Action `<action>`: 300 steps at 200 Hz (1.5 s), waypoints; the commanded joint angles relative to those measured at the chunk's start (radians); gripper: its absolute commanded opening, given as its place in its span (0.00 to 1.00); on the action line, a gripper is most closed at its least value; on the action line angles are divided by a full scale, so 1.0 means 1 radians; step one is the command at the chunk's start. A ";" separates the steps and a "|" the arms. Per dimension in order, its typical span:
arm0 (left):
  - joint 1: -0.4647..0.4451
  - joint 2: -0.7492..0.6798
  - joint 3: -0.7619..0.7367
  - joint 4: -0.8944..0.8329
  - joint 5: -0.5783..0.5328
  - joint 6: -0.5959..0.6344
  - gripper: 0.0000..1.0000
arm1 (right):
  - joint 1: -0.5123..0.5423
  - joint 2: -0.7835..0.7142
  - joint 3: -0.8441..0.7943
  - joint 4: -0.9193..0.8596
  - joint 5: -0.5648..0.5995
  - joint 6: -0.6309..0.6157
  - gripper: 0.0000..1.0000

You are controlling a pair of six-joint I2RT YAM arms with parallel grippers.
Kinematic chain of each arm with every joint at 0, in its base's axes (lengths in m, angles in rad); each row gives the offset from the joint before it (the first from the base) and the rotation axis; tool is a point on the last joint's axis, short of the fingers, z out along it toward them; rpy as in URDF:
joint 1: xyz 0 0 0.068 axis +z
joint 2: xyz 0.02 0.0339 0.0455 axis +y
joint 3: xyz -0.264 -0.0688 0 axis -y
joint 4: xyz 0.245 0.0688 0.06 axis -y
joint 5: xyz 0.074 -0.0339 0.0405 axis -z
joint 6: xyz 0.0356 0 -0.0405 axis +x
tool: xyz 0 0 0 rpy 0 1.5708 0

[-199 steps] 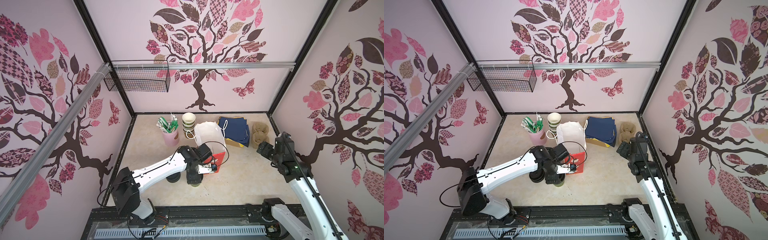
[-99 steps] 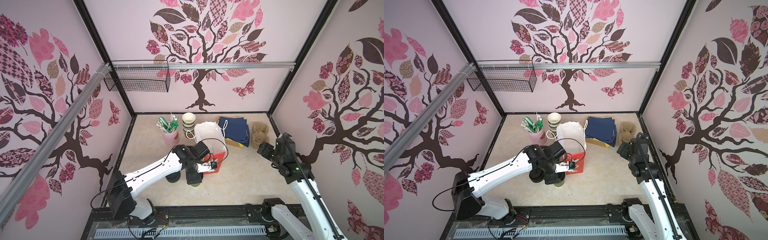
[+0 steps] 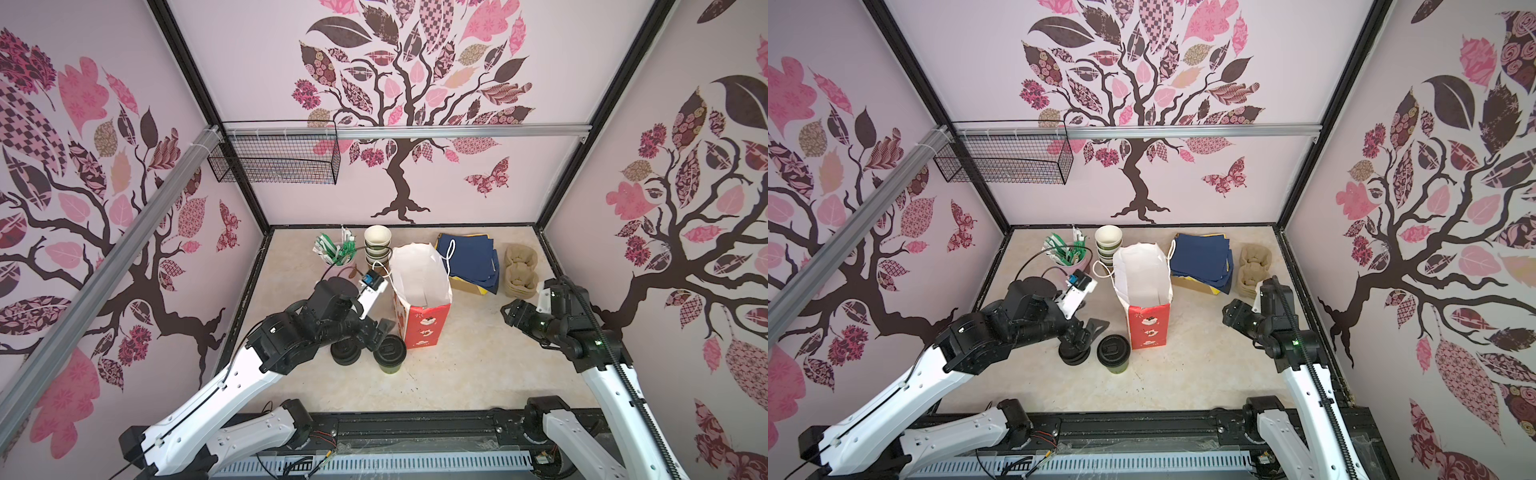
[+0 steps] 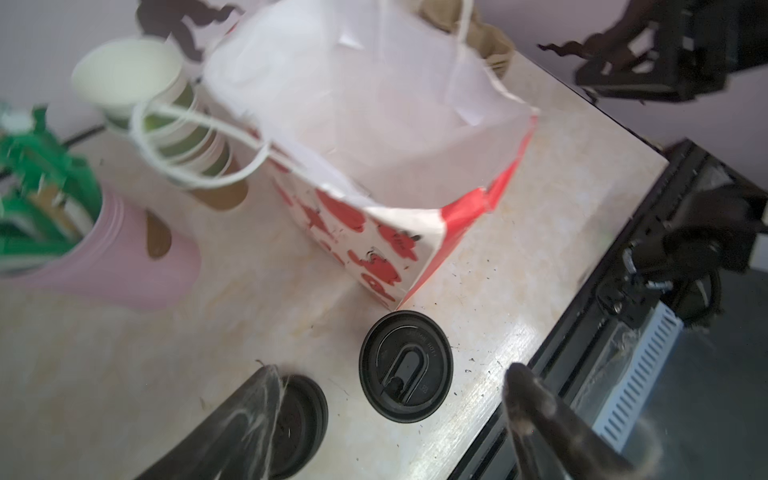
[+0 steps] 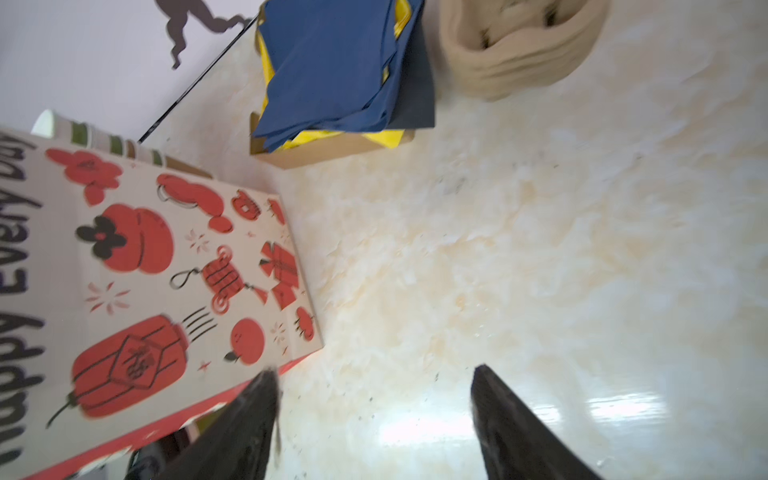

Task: Pack the takeout coffee
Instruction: 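Reach the right gripper toward the lidded cup while the left gripper draws back, then close the right gripper around the cup while the left gripper moves to the lid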

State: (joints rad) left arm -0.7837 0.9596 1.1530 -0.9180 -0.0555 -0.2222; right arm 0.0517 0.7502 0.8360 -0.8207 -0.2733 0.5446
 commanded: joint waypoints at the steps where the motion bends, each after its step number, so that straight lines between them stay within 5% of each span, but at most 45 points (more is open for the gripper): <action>1: 0.090 -0.051 -0.111 -0.037 -0.022 -0.285 0.86 | 0.024 -0.024 -0.036 -0.056 -0.212 0.065 0.69; 55: 0.377 -0.100 -0.247 0.028 0.322 -0.330 0.87 | 0.155 -0.085 -0.134 0.014 -0.258 0.197 0.66; 102: 0.479 -0.080 -0.263 0.035 0.405 -0.345 0.87 | 0.194 -0.061 -0.191 0.082 -0.288 0.254 0.65; 139: 0.492 -0.084 -0.267 0.035 0.386 -0.393 0.87 | 0.510 0.129 -0.122 0.206 -0.120 0.332 0.67; 170: 0.494 -0.073 -0.269 0.044 0.437 -0.421 0.84 | 0.684 0.172 -0.116 0.275 -0.097 0.440 0.68; 232: 0.481 -0.030 -0.306 0.077 0.596 -0.404 0.74 | 0.710 0.000 -0.290 0.461 -0.168 0.632 0.56; 300: 0.448 0.016 -0.387 0.183 0.608 -0.348 0.71 | 0.926 0.077 -0.383 0.782 0.048 0.789 0.62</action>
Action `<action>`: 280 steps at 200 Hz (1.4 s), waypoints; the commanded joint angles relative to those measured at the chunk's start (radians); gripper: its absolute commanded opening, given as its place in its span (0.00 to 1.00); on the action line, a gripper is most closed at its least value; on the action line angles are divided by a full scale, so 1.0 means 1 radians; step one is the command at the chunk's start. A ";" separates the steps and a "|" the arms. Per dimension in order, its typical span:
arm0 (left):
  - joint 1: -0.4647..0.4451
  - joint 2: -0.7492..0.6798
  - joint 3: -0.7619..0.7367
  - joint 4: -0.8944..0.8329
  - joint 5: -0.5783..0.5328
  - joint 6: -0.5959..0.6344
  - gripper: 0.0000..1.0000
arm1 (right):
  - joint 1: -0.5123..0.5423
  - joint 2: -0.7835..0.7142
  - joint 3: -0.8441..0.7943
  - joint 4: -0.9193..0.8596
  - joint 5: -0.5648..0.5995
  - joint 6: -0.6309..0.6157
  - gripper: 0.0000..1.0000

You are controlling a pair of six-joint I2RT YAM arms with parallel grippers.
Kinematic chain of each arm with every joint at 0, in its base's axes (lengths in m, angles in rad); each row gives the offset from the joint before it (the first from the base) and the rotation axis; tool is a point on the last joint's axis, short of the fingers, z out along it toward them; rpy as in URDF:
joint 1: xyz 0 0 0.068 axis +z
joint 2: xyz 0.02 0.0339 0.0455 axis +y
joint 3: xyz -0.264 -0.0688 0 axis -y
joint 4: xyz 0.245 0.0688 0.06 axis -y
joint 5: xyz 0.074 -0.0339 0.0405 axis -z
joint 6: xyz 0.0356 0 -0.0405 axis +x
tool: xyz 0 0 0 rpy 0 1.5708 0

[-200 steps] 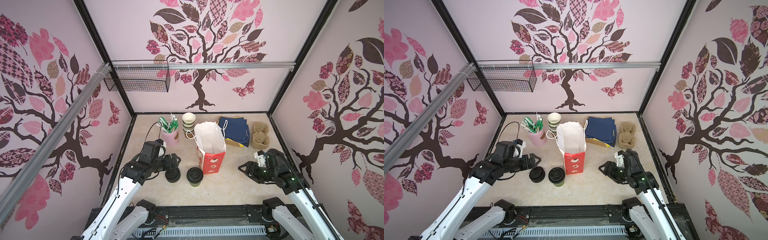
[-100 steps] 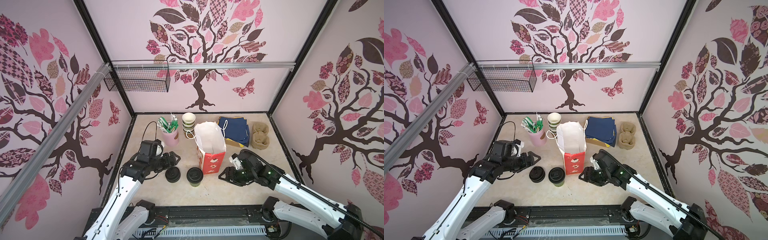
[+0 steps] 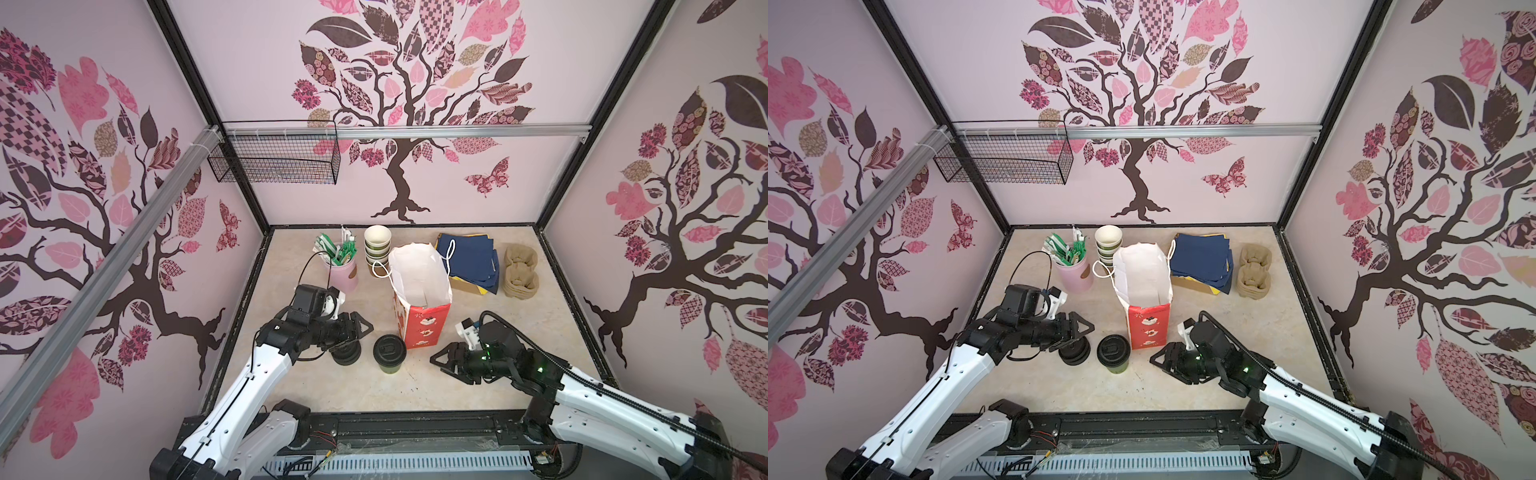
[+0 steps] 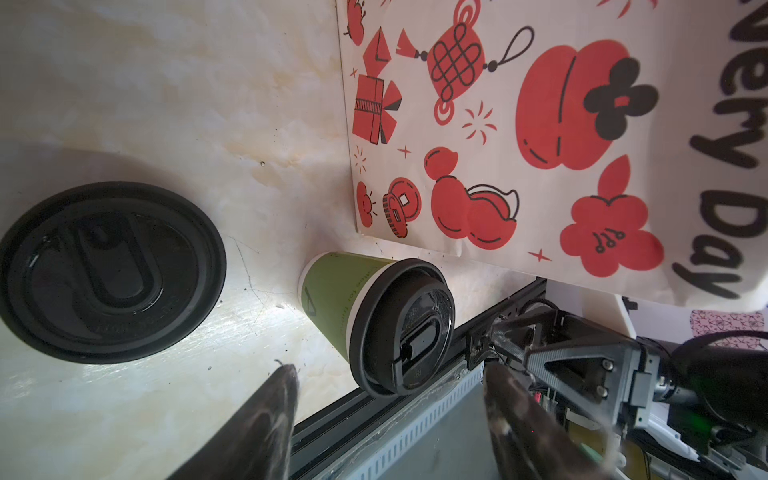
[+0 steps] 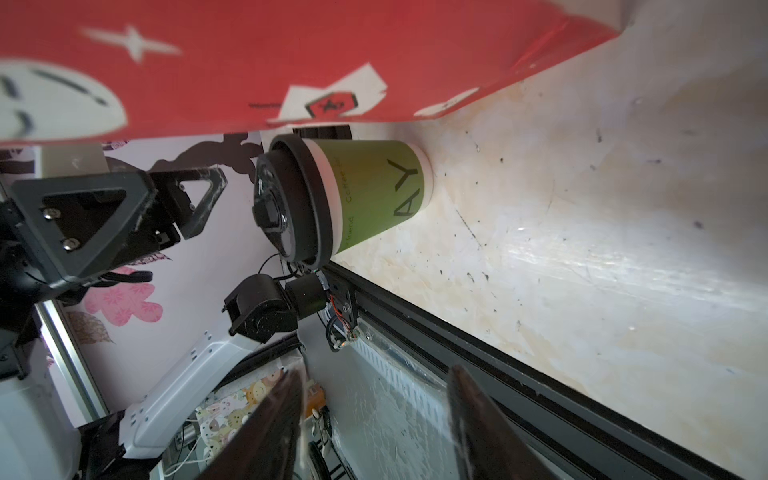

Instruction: Pack the takeout coffee

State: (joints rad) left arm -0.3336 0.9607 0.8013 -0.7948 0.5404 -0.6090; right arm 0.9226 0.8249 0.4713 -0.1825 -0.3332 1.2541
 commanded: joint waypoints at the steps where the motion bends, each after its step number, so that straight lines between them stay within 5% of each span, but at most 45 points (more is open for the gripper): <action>1: -0.002 0.016 -0.035 0.063 0.013 0.038 0.71 | 0.059 0.001 -0.022 0.150 0.112 0.083 0.62; 139: -0.078 0.036 -0.122 0.152 0.081 0.066 0.67 | 0.163 0.236 -0.078 0.561 0.221 0.176 0.60; 280: -0.079 0.130 -0.112 0.198 0.121 0.110 0.63 | 0.183 0.323 -0.096 0.697 0.224 0.207 0.60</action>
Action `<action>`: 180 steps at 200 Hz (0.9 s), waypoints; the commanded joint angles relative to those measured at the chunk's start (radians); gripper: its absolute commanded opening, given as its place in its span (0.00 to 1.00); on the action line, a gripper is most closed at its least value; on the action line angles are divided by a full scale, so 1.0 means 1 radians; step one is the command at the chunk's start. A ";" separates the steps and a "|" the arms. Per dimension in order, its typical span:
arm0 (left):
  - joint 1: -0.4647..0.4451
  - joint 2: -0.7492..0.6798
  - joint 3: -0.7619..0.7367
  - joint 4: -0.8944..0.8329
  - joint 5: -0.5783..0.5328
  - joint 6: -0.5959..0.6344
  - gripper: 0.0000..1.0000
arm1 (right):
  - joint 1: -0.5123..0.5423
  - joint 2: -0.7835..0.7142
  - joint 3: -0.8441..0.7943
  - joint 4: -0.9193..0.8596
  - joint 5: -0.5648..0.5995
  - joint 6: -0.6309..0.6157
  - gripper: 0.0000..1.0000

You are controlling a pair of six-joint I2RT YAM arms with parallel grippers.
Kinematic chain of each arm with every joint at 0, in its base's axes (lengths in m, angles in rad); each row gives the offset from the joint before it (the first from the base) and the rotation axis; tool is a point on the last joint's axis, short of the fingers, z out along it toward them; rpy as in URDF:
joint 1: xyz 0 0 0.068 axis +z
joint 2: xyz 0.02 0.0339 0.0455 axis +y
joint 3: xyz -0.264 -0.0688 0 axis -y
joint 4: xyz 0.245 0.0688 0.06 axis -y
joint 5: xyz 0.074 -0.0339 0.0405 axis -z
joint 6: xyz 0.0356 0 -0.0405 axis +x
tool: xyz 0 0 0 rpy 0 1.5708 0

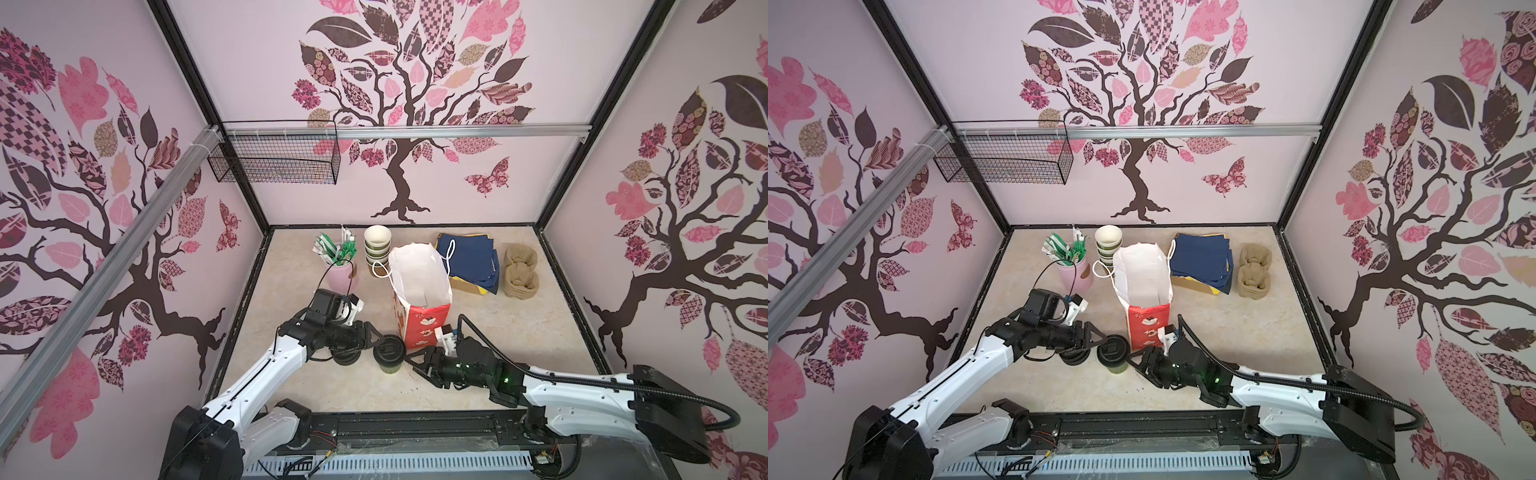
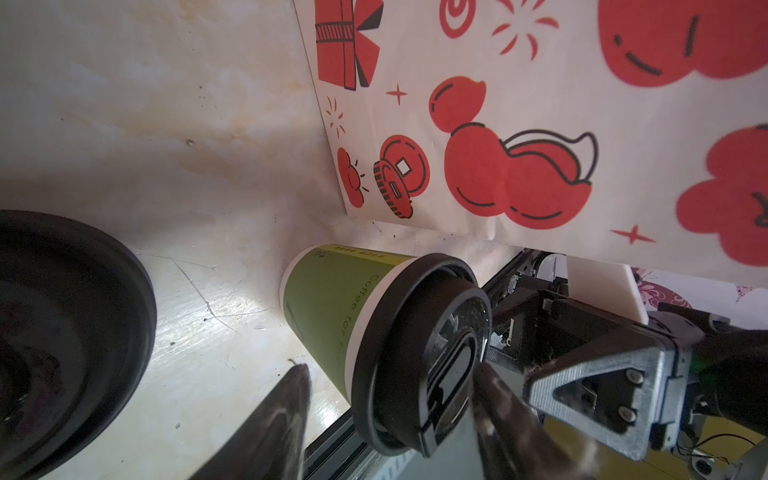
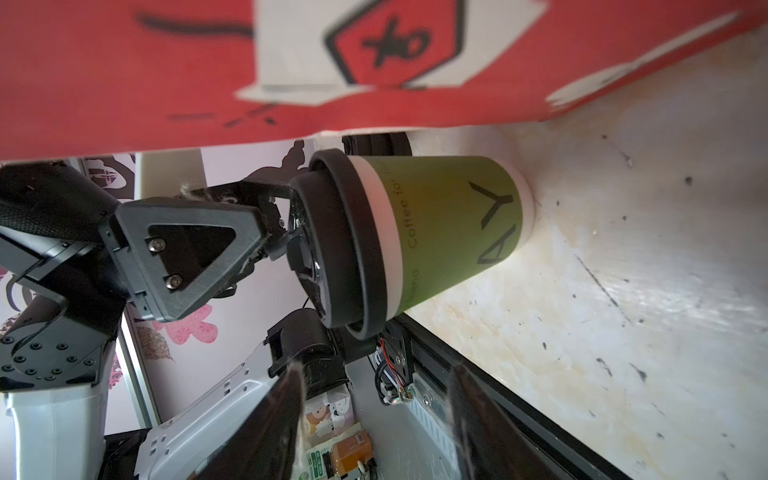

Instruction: Pack the takeout coffee

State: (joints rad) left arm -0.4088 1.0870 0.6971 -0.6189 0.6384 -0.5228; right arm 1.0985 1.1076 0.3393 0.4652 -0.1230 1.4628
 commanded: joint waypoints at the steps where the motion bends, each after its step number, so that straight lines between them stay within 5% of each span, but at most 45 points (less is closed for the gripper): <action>1: -0.004 0.004 -0.007 0.023 0.024 0.023 0.63 | 0.008 0.042 0.036 0.051 0.013 -0.001 0.60; 180: -0.004 0.067 0.001 0.024 0.061 0.067 0.55 | 0.006 0.147 0.071 0.115 0.072 0.004 0.57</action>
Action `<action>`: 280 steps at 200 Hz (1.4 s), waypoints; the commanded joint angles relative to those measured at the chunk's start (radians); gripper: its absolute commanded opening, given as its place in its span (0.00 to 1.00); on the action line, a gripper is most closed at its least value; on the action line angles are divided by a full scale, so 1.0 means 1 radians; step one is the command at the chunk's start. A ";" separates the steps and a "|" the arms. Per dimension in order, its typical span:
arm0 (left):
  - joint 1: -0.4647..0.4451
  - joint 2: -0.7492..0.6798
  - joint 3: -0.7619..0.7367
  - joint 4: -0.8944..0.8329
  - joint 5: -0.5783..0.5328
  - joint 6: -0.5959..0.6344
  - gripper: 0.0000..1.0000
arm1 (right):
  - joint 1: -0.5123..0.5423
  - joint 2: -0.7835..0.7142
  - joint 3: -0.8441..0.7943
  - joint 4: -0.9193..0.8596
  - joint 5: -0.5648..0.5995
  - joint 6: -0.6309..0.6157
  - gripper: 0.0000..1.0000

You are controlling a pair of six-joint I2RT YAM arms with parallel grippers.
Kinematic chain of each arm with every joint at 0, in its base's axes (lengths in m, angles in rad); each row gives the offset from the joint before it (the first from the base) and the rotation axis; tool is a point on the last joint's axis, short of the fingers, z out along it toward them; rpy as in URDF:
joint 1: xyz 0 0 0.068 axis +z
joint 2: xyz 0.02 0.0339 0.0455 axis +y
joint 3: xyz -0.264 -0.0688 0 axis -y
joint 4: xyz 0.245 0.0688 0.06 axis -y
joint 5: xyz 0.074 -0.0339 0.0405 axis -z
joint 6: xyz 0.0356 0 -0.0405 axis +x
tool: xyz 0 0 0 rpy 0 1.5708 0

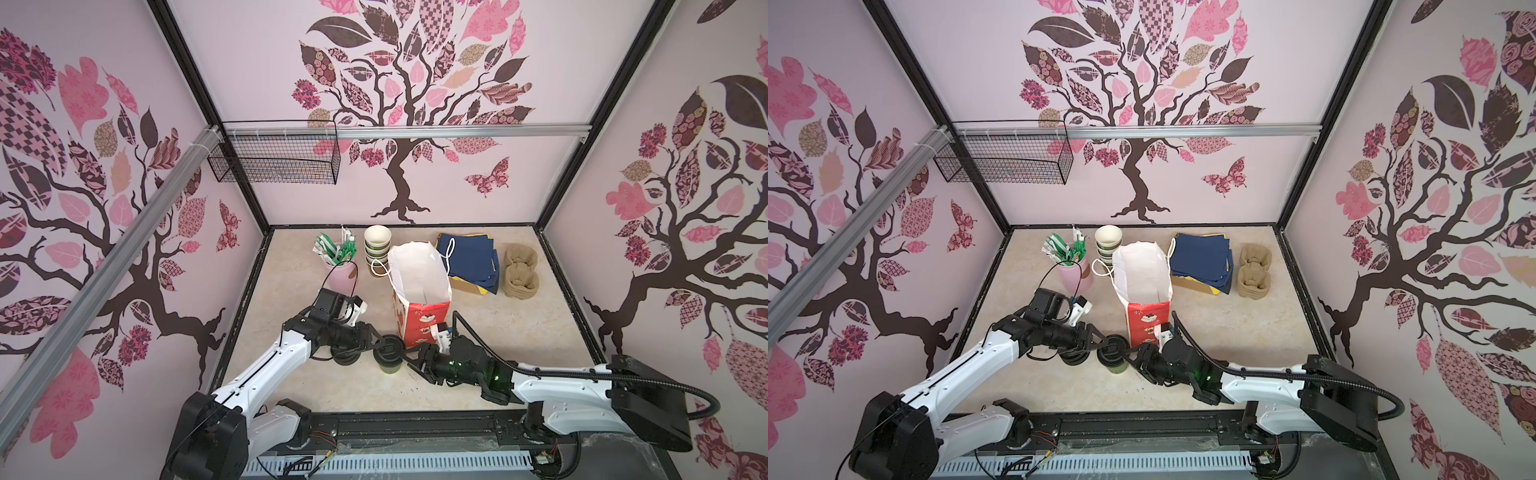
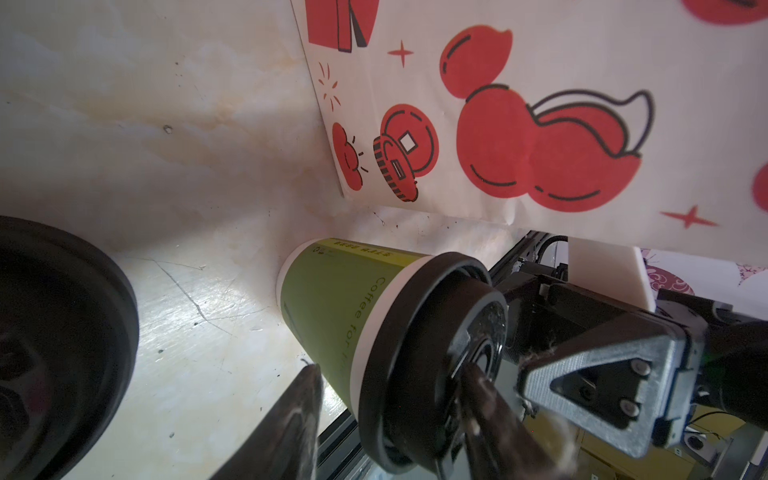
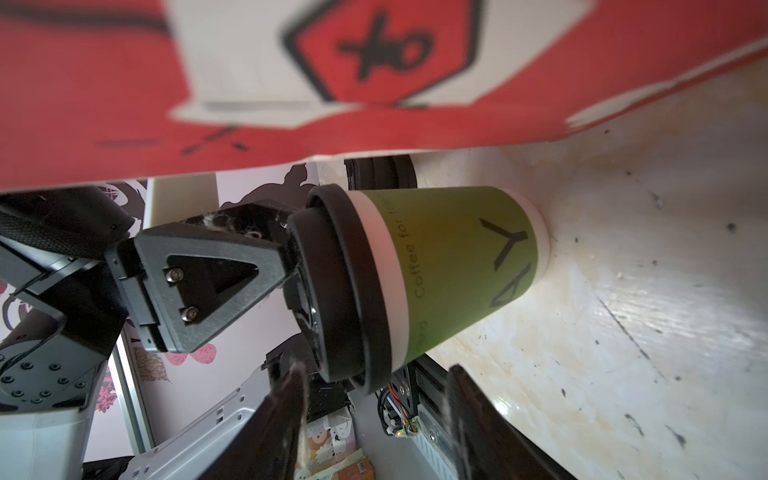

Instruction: Pack the takeout coffee

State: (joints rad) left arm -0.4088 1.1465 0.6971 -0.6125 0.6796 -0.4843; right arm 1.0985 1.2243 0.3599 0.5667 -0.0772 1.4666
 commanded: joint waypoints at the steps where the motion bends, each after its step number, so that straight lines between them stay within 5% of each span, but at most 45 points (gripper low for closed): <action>1: -0.003 0.008 0.001 0.017 0.020 0.029 0.55 | 0.006 0.031 0.051 0.013 0.027 0.000 0.57; 76: -0.004 0.013 0.002 -0.001 0.029 0.050 0.51 | 0.006 0.080 0.071 0.030 0.020 0.001 0.54; 233: -0.037 0.062 0.021 -0.111 -0.132 0.060 0.47 | 0.006 0.113 0.073 -0.347 0.016 0.047 0.42; 280: -0.038 0.047 0.017 -0.087 -0.083 0.056 0.50 | 0.006 0.056 0.100 -0.251 -0.016 -0.060 0.55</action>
State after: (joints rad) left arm -0.4412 1.1828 0.7242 -0.6422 0.6518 -0.4419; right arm 1.0981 1.2846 0.4538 0.4408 -0.0731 1.4845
